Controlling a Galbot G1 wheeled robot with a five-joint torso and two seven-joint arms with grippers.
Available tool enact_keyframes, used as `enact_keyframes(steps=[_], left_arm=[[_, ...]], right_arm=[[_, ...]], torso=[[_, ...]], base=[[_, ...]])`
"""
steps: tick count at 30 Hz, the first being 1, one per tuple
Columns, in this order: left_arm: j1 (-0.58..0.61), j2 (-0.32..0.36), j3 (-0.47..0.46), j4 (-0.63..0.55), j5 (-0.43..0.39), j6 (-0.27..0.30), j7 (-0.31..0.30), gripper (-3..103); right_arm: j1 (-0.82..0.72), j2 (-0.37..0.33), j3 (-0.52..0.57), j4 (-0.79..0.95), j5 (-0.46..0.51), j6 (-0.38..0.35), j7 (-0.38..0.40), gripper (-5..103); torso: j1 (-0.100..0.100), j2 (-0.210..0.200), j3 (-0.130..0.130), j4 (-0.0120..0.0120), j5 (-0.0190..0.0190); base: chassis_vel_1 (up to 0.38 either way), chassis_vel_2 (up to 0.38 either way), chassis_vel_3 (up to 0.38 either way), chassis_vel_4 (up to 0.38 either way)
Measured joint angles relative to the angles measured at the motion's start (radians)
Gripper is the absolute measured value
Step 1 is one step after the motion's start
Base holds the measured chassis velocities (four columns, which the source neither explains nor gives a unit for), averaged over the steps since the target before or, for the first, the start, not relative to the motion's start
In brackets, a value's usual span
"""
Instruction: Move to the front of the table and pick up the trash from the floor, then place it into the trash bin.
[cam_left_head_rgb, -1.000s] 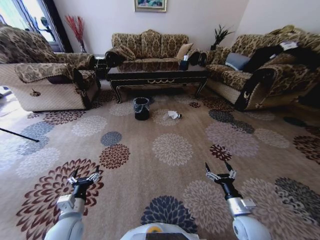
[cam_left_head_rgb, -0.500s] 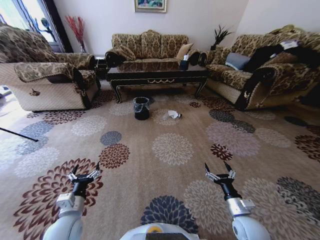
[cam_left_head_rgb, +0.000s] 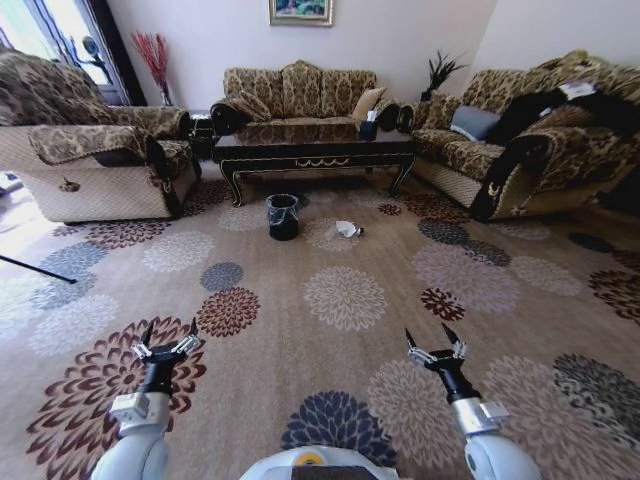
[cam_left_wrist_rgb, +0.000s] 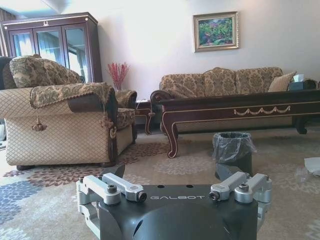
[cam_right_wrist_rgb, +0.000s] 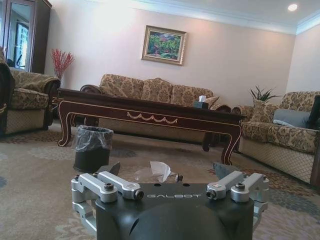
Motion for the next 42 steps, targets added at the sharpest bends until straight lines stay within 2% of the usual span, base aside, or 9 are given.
enact_keyframes(steps=[42], left_arm=[[0.000, -0.024, 0.000, 0.025, -0.006, -0.007, 0.001, 100]], right_arm=[[-0.004, 0.000, 0.009, -0.019, -0.010, 0.013, -0.012, 100]], torso=[[0.000, 0.000, 0.005, -0.0002, 0.0000]], base=[[-0.133, 0.132, 0.132, -0.133]])
